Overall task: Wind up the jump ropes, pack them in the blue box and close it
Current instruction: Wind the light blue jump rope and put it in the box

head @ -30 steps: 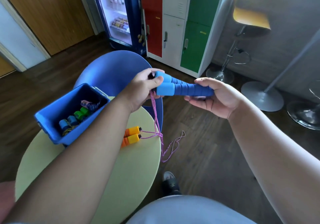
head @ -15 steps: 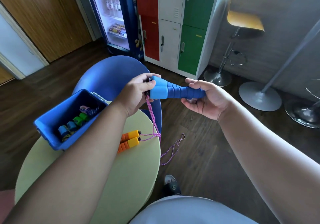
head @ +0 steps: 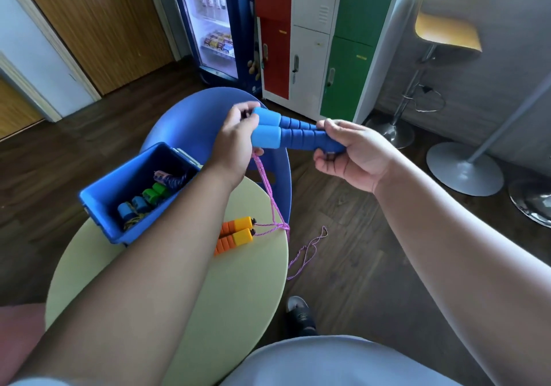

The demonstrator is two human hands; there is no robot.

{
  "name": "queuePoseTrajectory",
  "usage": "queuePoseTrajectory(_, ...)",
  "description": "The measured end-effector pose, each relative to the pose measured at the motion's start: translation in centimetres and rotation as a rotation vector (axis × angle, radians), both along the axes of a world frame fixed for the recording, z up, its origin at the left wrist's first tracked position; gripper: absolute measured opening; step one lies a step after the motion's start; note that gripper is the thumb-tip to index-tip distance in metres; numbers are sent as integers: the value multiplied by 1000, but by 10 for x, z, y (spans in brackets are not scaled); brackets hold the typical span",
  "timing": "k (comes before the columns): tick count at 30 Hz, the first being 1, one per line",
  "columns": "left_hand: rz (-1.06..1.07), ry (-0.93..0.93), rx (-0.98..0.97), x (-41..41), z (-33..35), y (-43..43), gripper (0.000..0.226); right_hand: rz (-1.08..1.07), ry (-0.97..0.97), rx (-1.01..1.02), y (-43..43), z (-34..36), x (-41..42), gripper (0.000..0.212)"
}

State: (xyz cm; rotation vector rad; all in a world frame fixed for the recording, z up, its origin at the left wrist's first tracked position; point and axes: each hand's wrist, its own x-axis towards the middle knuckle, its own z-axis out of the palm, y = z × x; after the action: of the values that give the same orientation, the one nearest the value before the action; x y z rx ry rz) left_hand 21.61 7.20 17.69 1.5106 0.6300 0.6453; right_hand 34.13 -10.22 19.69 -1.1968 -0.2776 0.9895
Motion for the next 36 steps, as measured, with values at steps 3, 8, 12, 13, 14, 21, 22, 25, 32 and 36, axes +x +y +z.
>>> queuePoseTrajectory(3, 17, -104, -107, 1, 7, 8, 24, -94, -5, 41, 16, 11, 3, 9)
queuePoseTrajectory(8, -11, 24, -157, -27, -33, 15, 13, -182, -18, 60, 42, 13, 5, 10)
queuePoseTrajectory(12, 51, 298, -23, -62, -71, 25, 13, -166, -65, 19, 59, 3, -3, 11)
queuePoseTrajectory(13, 93, 306, -14, -69, -72, 31, 13, -158, -67, 14, 63, 0, -6, 12)
queuePoseTrajectory(14, 145, 299, -11, -76, -69, 38, 14, -150, -63, 11, 68, -2, -8, 12)
queuePoseTrajectory(21, 415, 120, 38, -124, -19, 95, 24, -32, -76, 1, 107, -12, -26, 15)
queuePoseTrajectory(22, 442, 120, 55, -132, -13, 99, 25, -7, -73, 5, 113, -13, -32, 14)
queuePoseTrajectory(25, 525, 153, 116, -159, -3, 111, 25, 80, -77, 11, 133, -18, -52, 12)
queuePoseTrajectory(32, 592, 449, 214, -227, -12, 106, 24, 232, -30, 68, 173, -31, -102, 10)
queuePoseTrajectory(36, 585, 671, 216, -270, -30, 91, 33, 334, -52, 69, 191, -26, -135, 9)
